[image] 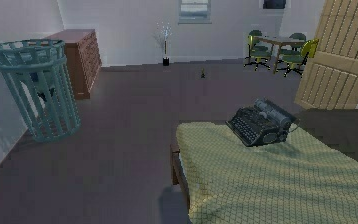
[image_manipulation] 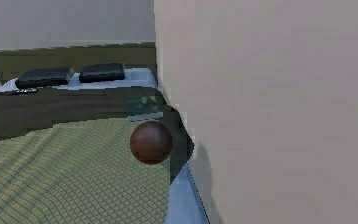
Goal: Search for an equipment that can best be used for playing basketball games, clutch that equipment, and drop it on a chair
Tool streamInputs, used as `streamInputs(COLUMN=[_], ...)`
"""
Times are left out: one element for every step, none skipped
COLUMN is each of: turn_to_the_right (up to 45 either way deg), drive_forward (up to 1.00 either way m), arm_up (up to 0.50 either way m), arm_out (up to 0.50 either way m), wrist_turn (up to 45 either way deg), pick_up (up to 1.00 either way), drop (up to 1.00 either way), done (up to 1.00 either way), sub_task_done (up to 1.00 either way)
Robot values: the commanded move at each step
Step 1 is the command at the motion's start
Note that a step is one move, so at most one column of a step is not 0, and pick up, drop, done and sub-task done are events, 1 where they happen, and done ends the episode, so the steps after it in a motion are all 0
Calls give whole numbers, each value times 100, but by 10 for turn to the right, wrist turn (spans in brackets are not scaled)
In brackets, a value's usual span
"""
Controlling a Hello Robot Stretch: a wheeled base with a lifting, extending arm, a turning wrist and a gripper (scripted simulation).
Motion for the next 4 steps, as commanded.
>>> streamInputs(turn_to_the_right=[0,0,0,0], drive_forward=[0,0,0,0], arm_up=[32,0,0,0], arm_out=[0,48,0,0], wrist_turn=[0,0,450,450], pick_up=[0,0,0,0], drop=[0,0,0,0], done=[0,0,0,0], sub_task_done=[0,0,0,0])
